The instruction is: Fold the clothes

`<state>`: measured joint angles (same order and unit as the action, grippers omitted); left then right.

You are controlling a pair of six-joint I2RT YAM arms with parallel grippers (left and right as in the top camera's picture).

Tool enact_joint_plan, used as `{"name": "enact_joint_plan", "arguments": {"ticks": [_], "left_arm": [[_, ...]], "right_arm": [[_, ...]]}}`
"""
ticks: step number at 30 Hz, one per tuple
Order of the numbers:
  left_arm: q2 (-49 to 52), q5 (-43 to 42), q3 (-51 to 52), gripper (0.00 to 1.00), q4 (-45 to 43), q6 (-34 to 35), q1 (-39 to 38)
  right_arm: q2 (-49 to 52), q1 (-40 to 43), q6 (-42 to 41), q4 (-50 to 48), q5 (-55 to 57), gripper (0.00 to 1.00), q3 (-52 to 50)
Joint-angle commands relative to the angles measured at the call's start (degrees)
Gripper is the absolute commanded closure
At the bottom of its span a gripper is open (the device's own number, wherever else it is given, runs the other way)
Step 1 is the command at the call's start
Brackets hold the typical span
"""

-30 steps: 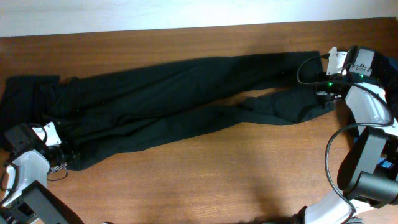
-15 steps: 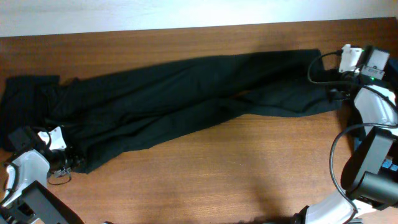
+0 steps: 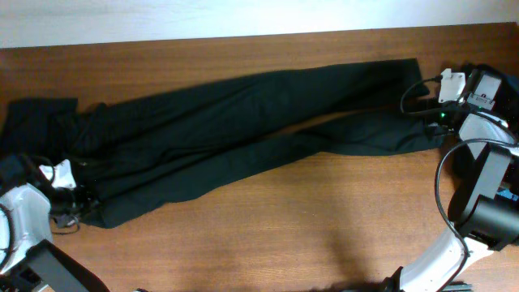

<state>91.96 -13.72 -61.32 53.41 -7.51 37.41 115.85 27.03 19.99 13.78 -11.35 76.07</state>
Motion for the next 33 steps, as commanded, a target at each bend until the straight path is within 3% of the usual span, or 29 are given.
{"name": "enact_joint_plan", "arguments": {"ticks": [1,8,15,28,29,30,31,33], "left_arm": [[0.4,3.8,-2.9,1.00,1.4,0.4,0.1],[0.7,4.0,-1.4,1.00,4.0,2.0,0.1],[0.7,13.5,-1.4,1.00,7.4,8.2,0.1],[5.4,11.3,-0.7,0.98,6.2,8.4,0.1],[5.4,10.9,-0.7,0.94,5.7,8.4,0.1],[5.4,10.1,-0.8,0.72,5.3,8.3,0.1],[5.4,9.4,-1.0,0.54,4.9,8.3,0.1],[5.4,8.7,-1.9,0.43,4.9,7.7,0.1]], "right_arm": [[0.1,0.5,2.3,-0.9,0.5,0.96,2.3],[0.2,0.5,3.8,-0.1,1.5,0.96,6.3],[0.6,0.5,5.3,-0.2,3.0,0.96,6.7],[2.2,2.3,5.0,-0.8,3.0,0.96,6.7],[2.2,2.4,5.0,-0.8,3.0,0.84,6.8],[2.2,2.4,5.0,-0.9,3.0,0.49,6.8],[2.2,2.6,5.0,-1.2,3.0,0.26,6.8],[2.2,2.7,4.7,-1.1,3.0,0.18,7.2]]}}
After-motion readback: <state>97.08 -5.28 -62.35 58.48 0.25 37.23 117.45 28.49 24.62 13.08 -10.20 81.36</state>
